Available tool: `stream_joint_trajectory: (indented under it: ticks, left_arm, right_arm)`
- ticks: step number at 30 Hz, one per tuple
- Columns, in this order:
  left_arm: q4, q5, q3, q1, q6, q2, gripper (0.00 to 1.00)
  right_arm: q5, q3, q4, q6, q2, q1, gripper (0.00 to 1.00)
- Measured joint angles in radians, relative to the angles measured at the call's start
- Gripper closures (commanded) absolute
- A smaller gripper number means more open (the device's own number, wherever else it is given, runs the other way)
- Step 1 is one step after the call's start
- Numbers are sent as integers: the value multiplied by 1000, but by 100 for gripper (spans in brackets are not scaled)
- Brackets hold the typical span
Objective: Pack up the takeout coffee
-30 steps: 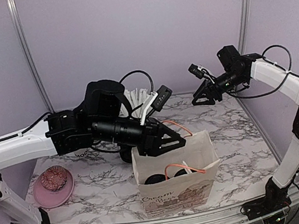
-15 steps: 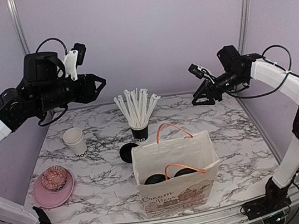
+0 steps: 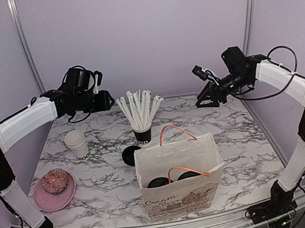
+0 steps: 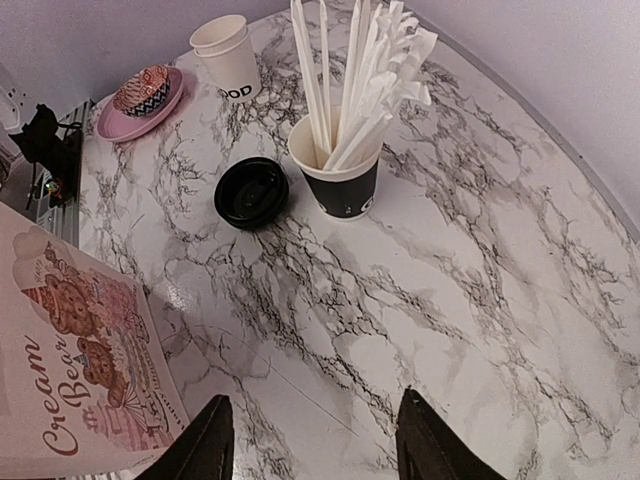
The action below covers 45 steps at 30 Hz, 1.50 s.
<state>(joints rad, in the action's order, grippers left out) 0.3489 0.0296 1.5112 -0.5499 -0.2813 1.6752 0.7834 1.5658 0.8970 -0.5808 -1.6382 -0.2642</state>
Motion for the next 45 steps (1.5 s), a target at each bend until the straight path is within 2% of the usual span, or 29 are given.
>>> stream_joint_trajectory:
  ticks: [11,14,18,21,23,26,30,36,45]
  left_arm:
    - [-69,-74,19,11,-25,69,62]
    - [-81,-66,39,13,-26,93,66]
    - [-98,-63,66,15,-26,134,79]
    - [-101,-63,71,15,-24,150,84]
    - [-102,-63,72,15,-24,154,83]
    - [-106,-61,75,15,-21,154,70]
    - [-114,-54,79,15,-18,155,68]
    - [-122,-47,133,15,-6,185,70]
    - [-130,-47,156,15,0,225,83]
  right_arm:
    - [2,-12,-4,-13,0,0,47]
    - [5,-13,-4,-16,0,0,47]
    - [13,-24,-8,-19,0,0,47]
    - [14,-42,-9,-22,0,0,47]
    - [14,-50,-11,-22,0,0,47]
    - [15,-57,-18,-22,0,0,47]
    - [18,-58,-24,-22,0,0,47]
    - [19,-58,-26,-23,0,0,47]
    - [19,-66,-28,-23,1,0,47]
